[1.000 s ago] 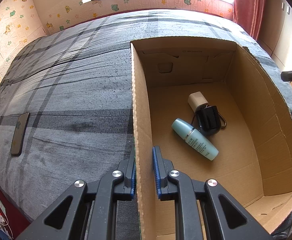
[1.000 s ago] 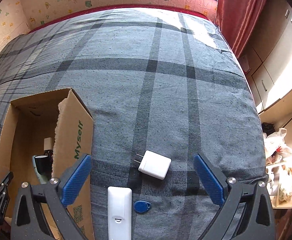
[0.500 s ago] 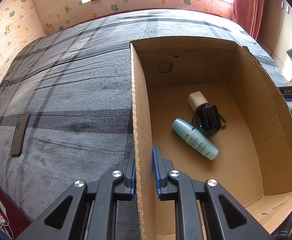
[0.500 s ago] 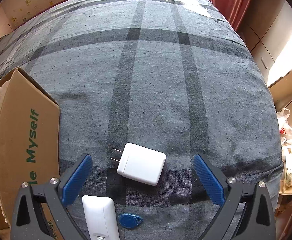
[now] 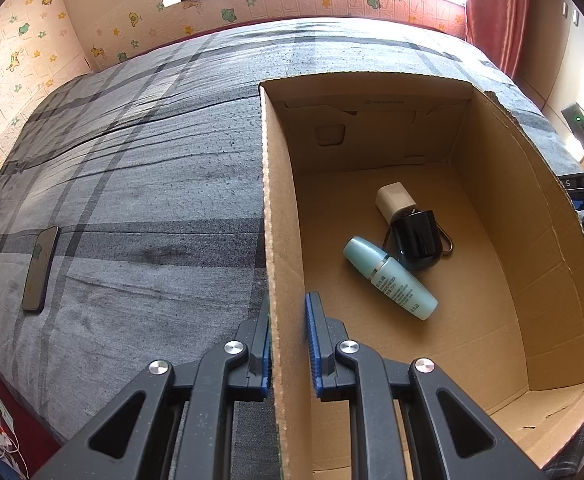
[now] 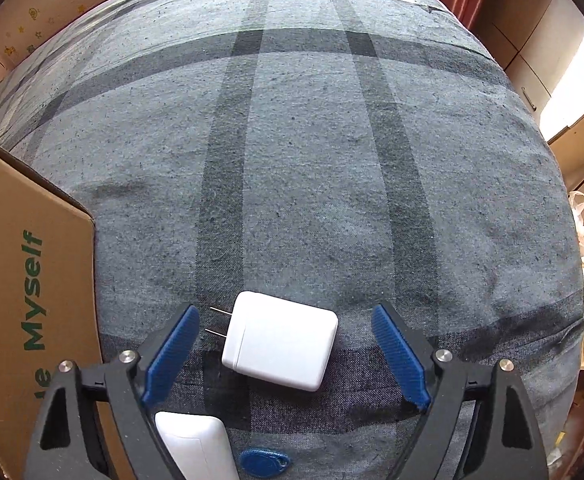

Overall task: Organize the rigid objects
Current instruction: 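Move the right gripper back to the white charger block, then grasp the white charger block with the right gripper, then lift the white charger block with the right gripper toward the box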

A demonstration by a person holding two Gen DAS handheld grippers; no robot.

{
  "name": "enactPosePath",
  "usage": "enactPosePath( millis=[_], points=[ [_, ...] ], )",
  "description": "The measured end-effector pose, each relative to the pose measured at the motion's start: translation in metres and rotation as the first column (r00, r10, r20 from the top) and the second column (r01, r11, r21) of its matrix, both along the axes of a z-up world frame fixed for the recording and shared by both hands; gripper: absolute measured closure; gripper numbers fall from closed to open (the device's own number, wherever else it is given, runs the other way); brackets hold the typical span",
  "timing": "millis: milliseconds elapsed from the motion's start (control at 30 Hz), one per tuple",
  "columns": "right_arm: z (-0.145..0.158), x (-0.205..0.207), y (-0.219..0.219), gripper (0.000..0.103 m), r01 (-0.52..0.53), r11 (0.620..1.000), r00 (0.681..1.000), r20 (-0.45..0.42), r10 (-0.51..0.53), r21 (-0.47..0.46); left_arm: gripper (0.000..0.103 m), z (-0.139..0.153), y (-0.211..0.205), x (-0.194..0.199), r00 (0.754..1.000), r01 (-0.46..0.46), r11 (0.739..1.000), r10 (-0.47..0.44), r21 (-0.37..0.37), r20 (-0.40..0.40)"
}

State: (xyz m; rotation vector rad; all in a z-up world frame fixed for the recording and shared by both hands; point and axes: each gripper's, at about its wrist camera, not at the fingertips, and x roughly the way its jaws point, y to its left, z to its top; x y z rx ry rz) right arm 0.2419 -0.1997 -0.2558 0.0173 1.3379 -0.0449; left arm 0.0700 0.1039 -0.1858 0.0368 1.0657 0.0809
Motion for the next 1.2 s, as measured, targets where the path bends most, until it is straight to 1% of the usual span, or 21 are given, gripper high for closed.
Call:
enactPosePath(
  millis=[33,100,333,533,633,967,1200],
  points=[
    [-0.001,-0.001,-0.001,0.023,0.006,1.0,1.0,-0.004,-0.006,0.007,0.087,0.0,0.0,0.0,1.0,0.001,1.0,-0.001,0.003,0.0],
    [-0.001,-0.003,-0.002,0.043,0.02,1.0,1.0,-0.007,-0.02,0.023,0.087,0.0,-0.001,0.0,1.0,0.002,1.0,-0.002,0.006,0.001],
    [0.007,-0.004,-0.002,0.044,0.02,1.0,1.0,0.01,-0.02,0.013,0.087,0.0,-0.001,0.0,1.0,0.001,1.0,-0.001,0.008,0.001],
    [0.024,-0.014,-0.006,0.044,0.009,1.0,1.0,0.028,-0.01,0.016,0.087,0.0,-0.001,0.001,1.0,0.001,1.0,-0.001,0.01,0.0],
    [0.039,-0.018,-0.004,0.044,0.002,1.0,0.999,0.039,-0.003,0.022,0.087,0.001,0.0,0.001,1.0,0.0,1.0,0.0,0.007,0.001],
    [0.085,-0.037,0.011,0.044,-0.051,0.999,0.994,0.098,0.051,-0.01,0.087,0.001,-0.001,0.0,1.0,0.001,1.0,-0.001,0.009,0.001],
    [0.121,-0.049,0.035,0.044,-0.107,0.994,0.985,0.136,0.106,0.003,0.087,0.001,-0.001,0.0,1.0,0.0,1.0,0.0,0.007,0.003]
  ],
)
